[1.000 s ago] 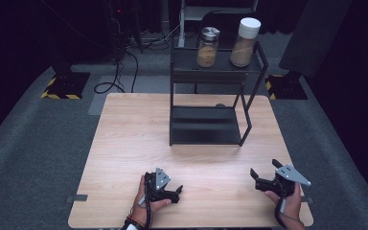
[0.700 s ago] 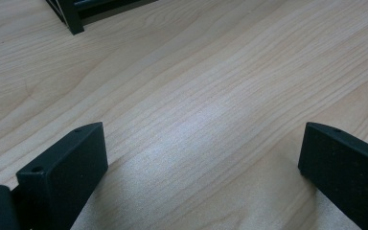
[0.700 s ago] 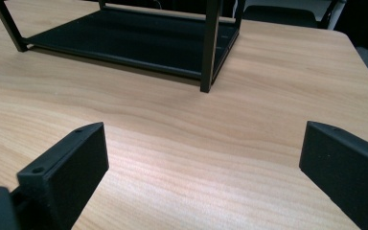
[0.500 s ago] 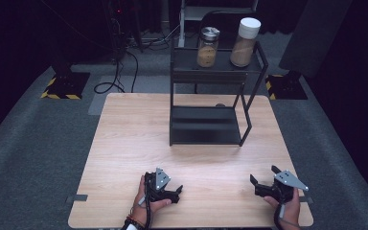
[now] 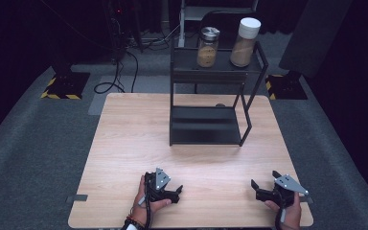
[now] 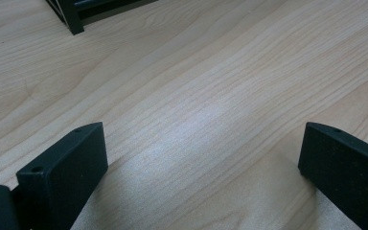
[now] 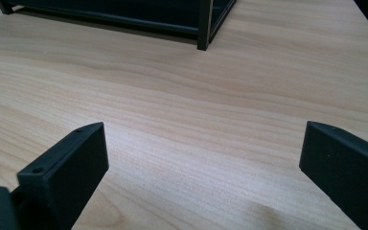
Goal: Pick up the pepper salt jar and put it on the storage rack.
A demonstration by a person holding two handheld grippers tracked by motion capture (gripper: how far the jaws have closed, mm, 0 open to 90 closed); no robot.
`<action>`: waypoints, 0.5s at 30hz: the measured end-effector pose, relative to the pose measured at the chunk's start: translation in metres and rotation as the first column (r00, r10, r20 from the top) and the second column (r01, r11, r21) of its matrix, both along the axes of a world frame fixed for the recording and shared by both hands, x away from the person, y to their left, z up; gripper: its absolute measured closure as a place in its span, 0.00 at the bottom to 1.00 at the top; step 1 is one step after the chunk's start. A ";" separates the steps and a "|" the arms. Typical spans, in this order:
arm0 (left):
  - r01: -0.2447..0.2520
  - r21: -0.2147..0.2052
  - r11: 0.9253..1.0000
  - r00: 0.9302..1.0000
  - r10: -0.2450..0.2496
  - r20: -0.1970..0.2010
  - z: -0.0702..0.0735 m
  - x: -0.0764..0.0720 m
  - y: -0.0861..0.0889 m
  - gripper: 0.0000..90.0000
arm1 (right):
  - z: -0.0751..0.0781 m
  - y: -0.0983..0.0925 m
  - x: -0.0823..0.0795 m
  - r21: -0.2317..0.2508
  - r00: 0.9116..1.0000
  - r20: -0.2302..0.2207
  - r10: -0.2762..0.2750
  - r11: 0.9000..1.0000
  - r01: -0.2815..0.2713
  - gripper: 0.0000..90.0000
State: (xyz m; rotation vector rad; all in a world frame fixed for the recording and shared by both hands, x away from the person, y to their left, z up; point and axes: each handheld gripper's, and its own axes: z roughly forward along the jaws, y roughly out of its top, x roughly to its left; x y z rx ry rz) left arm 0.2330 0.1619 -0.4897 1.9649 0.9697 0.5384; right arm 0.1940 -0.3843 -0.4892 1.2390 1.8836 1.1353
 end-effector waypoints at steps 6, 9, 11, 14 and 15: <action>0.000 0.000 1.000 1.000 0.000 0.000 0.000 0.000 0.000 0.03 | -0.001 0.001 0.001 -0.010 1.000 -0.013 0.001 1.000 -0.002 0.03; 0.000 0.000 1.000 1.000 0.000 -0.001 0.000 0.000 0.000 0.03 | -0.001 0.002 0.002 -0.024 1.000 -0.031 0.003 1.000 -0.004 0.03; 0.000 0.000 1.000 1.000 0.000 -0.001 0.000 0.000 0.000 0.03 | -0.001 0.003 0.003 -0.024 0.999 -0.035 -0.003 1.000 0.002 0.03; 0.000 0.000 1.000 1.000 0.000 -0.001 0.000 0.000 0.000 0.03 | 0.000 0.002 0.005 -0.032 0.999 -0.051 0.005 0.999 -0.007 0.03; 0.000 0.000 1.000 1.000 0.000 -0.001 0.000 0.000 0.000 0.03 | 0.000 0.003 0.006 -0.033 0.998 -0.055 0.004 0.999 -0.006 0.03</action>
